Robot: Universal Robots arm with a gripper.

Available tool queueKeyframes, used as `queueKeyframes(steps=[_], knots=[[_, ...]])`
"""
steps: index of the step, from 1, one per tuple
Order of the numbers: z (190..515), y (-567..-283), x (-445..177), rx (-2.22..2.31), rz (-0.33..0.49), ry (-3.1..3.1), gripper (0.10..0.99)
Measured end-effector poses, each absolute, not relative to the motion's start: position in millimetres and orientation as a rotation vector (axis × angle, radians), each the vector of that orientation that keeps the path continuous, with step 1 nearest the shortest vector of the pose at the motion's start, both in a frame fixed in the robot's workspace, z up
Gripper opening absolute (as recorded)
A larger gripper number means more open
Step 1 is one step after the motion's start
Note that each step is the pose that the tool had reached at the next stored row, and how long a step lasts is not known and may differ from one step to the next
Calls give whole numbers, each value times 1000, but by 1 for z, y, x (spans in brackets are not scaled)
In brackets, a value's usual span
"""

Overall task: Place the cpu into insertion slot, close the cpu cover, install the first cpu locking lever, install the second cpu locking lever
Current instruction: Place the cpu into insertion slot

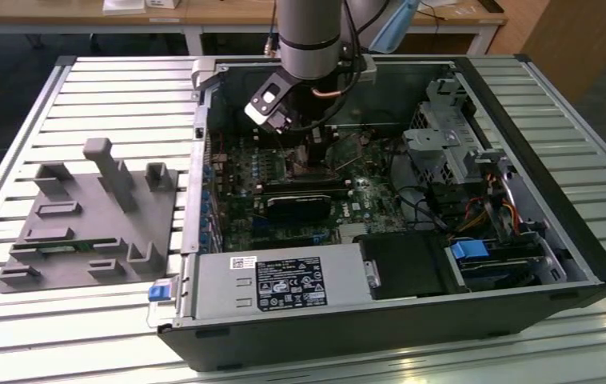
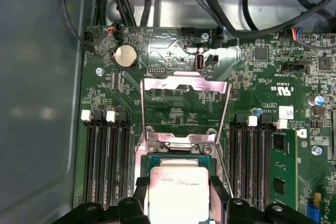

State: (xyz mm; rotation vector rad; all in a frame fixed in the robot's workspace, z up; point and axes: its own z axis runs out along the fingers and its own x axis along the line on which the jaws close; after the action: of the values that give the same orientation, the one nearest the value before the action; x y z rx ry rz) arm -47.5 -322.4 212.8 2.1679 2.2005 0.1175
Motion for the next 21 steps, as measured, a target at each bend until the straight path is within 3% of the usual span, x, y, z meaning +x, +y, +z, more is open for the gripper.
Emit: queueKeyframes(steps=[21], knots=[[197,-322,-52,2211,116,2155,541]])
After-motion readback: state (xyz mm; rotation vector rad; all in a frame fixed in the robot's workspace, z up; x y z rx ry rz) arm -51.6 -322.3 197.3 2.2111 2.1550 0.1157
